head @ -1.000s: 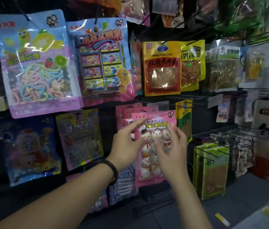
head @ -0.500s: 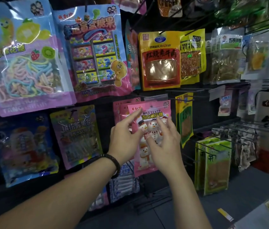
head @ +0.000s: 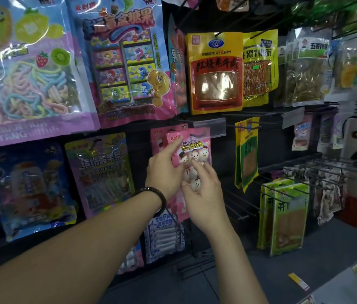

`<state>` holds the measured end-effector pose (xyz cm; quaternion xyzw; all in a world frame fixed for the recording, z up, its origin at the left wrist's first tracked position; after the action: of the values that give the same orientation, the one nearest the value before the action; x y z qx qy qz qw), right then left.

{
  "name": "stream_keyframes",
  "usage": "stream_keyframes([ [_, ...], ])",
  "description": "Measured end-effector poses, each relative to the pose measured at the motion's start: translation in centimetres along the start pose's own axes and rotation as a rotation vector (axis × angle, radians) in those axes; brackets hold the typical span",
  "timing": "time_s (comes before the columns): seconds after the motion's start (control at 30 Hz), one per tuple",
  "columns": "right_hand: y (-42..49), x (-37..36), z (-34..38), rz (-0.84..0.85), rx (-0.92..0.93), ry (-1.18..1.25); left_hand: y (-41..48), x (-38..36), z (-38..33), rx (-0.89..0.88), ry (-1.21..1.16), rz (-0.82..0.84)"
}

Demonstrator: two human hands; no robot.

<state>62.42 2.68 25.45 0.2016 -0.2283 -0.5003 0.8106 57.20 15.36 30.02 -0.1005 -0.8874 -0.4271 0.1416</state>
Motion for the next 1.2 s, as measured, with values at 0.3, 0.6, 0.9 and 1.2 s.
stream_keyframes([
  [0.3, -1.7, 0.8, -0.7, 0.034, -0.043, -0.188, -2.3, 5.9, 2.2, -0.062, 0.106, 0.097],
  [0.6, -10.2, -3.4, 5.3, 0.204, 0.018, -0.255, -11.6, 19.8, 4.8, -0.058, 0.384, 0.517],
  [0.9, -26.0, -9.7, 5.2, 0.623, -0.053, -0.358, -27.4, 34.8, 9.0, 0.128, 0.585, 0.755],
  [1.2, -46.6, -13.8, -7.4, 0.957, -0.409, -0.581, -41.8, 39.8, 13.3, 0.264, 0.662, 0.956],
])
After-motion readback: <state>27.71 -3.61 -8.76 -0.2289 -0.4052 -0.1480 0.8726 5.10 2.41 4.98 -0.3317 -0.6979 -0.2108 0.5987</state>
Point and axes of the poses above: each hand's wrist, its own y-axis towards the middle knuckle, its own x-axis out of the back of the hand, z = x × y, the point moved 3 cm from there along y, towards the middle knuckle, and after that the axes turned 11 degrees about -z, right-handed, at the moved point
